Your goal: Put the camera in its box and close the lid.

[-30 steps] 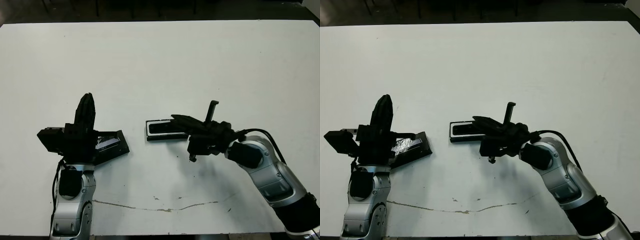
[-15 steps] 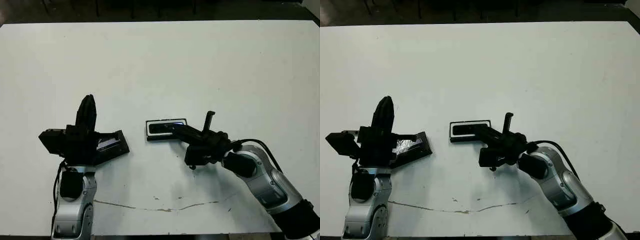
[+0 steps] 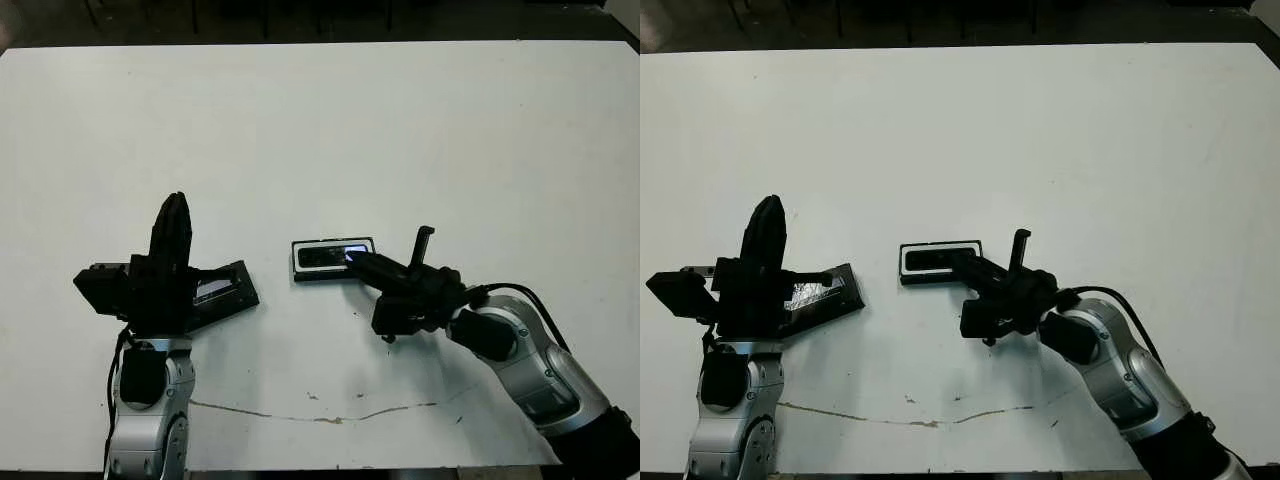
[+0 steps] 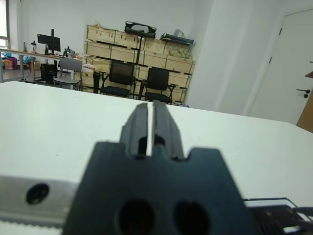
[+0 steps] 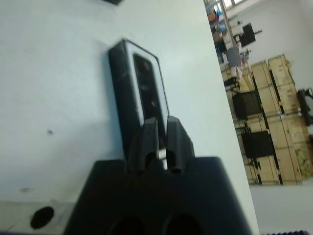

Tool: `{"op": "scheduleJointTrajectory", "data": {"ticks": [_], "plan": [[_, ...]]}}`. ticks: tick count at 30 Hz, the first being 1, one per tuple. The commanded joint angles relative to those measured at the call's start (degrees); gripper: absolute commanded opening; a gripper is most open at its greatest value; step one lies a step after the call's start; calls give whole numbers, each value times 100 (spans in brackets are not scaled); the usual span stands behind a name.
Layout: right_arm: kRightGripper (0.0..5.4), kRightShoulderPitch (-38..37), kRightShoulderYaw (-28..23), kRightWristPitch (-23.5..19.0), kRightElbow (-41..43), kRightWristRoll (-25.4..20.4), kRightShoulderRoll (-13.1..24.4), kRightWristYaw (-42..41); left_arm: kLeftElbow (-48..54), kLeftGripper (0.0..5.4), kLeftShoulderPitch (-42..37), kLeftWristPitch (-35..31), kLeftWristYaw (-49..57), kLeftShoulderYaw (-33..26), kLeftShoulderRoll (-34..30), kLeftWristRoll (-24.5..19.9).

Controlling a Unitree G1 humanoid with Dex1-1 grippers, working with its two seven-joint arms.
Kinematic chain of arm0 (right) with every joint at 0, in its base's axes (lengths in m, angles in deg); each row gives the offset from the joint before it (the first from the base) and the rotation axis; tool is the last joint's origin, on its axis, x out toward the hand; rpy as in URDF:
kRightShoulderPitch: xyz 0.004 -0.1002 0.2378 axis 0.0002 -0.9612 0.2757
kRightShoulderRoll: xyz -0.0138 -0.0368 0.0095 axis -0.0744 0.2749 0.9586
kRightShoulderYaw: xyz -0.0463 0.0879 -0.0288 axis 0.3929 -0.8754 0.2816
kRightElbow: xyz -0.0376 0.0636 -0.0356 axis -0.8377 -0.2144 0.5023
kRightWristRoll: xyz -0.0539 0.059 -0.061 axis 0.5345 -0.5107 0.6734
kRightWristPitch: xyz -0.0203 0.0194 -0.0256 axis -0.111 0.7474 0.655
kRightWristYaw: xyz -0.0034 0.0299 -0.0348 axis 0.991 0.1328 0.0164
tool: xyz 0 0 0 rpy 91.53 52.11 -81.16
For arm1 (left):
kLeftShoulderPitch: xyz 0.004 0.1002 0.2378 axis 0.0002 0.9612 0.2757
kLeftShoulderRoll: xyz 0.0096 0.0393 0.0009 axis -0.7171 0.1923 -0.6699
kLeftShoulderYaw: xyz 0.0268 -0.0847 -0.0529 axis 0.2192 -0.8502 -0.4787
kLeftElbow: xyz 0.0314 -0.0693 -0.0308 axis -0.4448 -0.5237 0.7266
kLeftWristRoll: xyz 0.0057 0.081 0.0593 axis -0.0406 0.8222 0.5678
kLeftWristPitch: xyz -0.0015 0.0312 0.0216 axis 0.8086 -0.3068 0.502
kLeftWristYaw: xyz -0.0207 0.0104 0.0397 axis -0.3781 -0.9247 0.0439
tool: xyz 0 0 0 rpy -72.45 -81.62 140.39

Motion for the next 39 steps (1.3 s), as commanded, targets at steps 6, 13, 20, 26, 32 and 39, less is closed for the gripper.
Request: {"op": "scheduleJointTrajectory", "data": {"ticks": [6, 13, 20, 26, 32, 39], "plan": [[2, -107, -420, -429, 201, -390, -46, 12, -32, 0, 81, -59, -7, -20, -44, -2], [2, -29, -603, -840, 241, -409, 16, -16, -45, 0, 58, -52, -45, -48, -52, -71], [2, -119, -570, -677, 190, -416, 211, -85, 17, 0, 80, -100, -22, -63, -60, -35], [2, -397, -1082, -356, 142, -1286, -114, 275, 32, 0, 78, -57, -143, -113, -114, -172], [2, -538, -2160, -1125, 328, -3626, -636, 167, 233, 0, 130, 24, -395, -249, -258, -417], [2, -658, -3247, -1996, 878, -5273, -578, 246, 1088, 0, 527, 18, -720, -521, -871, -204]]}}
